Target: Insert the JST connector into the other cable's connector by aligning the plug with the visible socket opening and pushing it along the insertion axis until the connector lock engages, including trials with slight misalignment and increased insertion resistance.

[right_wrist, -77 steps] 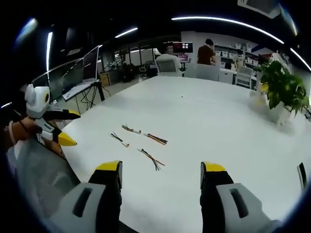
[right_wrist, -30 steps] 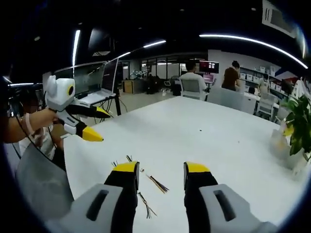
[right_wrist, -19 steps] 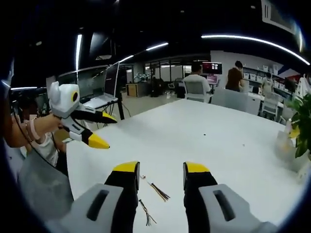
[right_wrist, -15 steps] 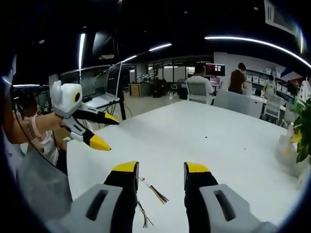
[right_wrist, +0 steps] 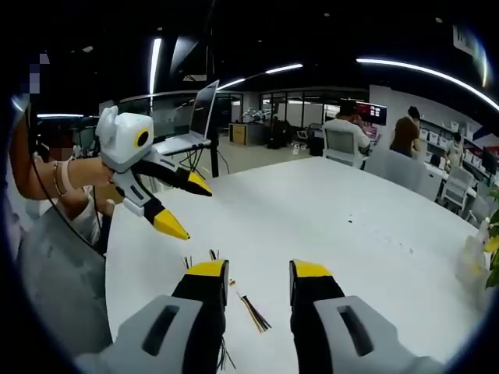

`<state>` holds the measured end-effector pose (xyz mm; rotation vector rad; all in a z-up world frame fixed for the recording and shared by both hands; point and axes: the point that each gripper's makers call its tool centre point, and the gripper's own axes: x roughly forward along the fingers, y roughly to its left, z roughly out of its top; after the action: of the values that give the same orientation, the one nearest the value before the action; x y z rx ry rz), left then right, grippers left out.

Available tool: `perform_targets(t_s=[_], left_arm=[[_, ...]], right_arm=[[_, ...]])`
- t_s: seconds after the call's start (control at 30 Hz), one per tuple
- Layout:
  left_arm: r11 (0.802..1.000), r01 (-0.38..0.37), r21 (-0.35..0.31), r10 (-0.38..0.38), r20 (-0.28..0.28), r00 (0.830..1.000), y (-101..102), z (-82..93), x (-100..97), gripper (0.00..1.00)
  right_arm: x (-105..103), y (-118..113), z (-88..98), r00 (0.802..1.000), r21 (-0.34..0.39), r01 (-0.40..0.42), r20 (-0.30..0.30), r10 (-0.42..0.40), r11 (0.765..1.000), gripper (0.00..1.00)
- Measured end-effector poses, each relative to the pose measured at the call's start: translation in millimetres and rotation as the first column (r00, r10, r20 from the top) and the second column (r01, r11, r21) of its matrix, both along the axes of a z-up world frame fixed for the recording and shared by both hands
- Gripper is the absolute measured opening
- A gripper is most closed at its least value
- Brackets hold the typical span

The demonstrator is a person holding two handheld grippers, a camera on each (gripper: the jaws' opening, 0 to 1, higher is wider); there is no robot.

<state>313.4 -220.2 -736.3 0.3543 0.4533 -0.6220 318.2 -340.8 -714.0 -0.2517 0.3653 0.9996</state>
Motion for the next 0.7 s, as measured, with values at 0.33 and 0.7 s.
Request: perform_targets(t_s=[0.33, 0.7], left_arm=[[0.994, 0.093, -0.05, -0.093, 0.007, 0.996, -15, -6.0, 2.5, 0.34], [0.988, 0.105, -0.113, -0.118, -0.111, 0.987, -22, -30.4, 3.4, 0.21]], right_arm=[[1, 14, -11.5, 0.995, 0.008, -0.103, 0.006, 0.103, 0.995, 0.14], [2, 16, -32.5, 0.989, -0.031, -0.143, -0.032, 0.142, 0.989, 0.13]])
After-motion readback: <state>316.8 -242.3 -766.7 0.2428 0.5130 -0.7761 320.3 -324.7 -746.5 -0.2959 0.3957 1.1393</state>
